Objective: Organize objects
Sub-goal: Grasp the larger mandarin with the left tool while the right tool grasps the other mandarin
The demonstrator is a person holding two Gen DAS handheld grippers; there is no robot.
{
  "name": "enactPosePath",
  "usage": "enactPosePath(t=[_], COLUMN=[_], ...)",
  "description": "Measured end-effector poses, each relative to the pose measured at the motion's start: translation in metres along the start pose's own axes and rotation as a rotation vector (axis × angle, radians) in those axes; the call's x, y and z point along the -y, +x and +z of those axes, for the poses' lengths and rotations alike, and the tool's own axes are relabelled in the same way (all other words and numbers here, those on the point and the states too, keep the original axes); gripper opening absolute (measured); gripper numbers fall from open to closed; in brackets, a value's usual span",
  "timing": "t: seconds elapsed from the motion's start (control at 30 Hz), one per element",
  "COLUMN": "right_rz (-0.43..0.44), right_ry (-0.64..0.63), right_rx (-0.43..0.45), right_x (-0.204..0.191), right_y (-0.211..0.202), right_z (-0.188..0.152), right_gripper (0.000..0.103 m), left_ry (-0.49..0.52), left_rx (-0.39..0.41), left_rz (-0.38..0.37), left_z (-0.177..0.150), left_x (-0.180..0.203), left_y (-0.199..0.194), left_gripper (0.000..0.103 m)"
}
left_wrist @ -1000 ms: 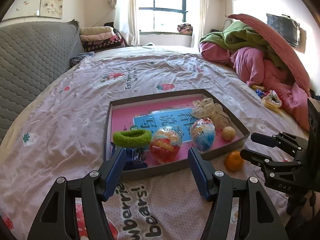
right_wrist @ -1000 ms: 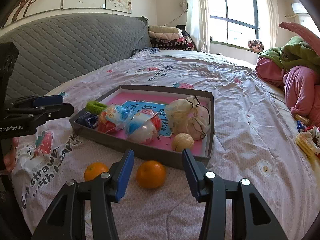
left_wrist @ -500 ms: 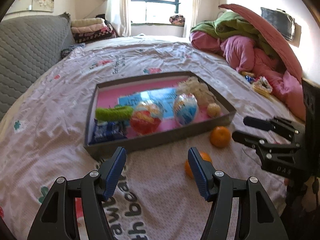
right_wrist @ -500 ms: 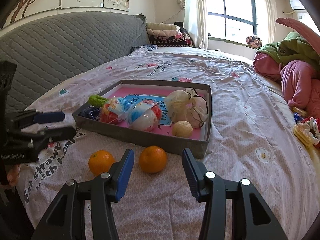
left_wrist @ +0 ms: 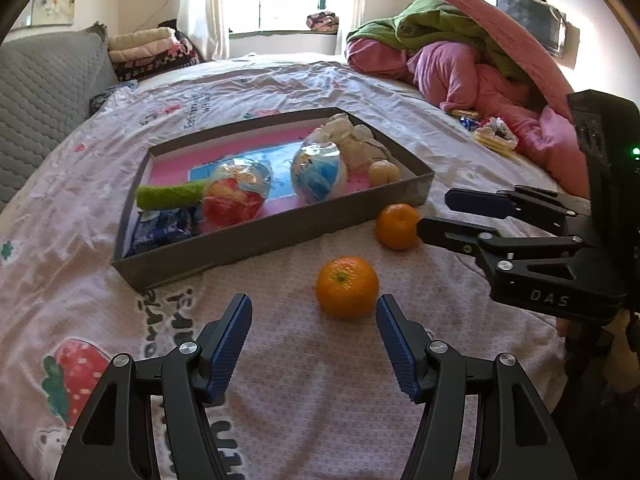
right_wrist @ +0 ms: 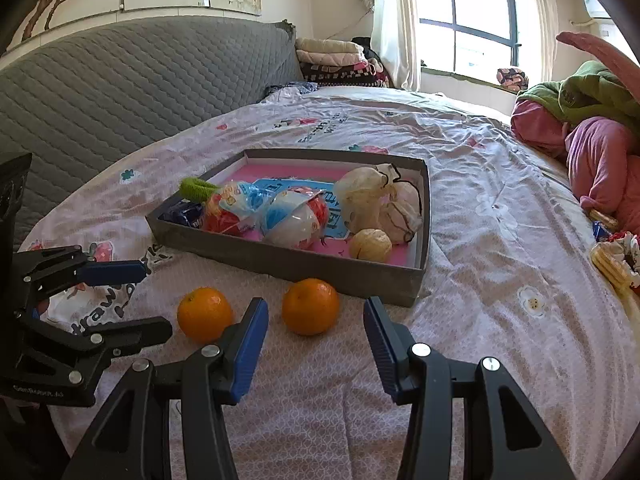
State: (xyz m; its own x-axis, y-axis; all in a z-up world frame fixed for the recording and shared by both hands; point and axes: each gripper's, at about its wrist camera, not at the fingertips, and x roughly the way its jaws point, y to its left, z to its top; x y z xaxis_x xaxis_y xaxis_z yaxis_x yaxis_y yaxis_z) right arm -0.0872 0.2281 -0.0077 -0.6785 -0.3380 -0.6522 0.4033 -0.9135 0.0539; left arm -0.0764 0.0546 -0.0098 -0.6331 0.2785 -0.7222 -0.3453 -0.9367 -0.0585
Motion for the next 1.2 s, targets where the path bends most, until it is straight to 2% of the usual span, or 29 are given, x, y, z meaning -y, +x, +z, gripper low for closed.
enactPosePath(t=[0.9, 1.03, 1.2], right_rz=[0.029, 0.015, -0.004], right_ry=[-0.033, -0.07, -0.104], right_rx=[-0.089, -0.071, -0.093], right_x=[0.0, -0.003, -0.01], right_y=[0.042, 0.042, 0.049], right_z=[0.003, 0.008, 0.007], right_gripper=[0.049, 0.04, 0.039], left_ry=[0.024, 0.011, -0.004], left_rx=[-0.017, -0.022, -0.028], left_rz=[-0.029, -0.041, -0.051], left_z=[0.001, 0.005, 0.007], left_x=[0.01, 0.009, 0.007], left_y=[0.039, 0.044, 0.049], left_gripper=[0.066, 0.066, 0.066])
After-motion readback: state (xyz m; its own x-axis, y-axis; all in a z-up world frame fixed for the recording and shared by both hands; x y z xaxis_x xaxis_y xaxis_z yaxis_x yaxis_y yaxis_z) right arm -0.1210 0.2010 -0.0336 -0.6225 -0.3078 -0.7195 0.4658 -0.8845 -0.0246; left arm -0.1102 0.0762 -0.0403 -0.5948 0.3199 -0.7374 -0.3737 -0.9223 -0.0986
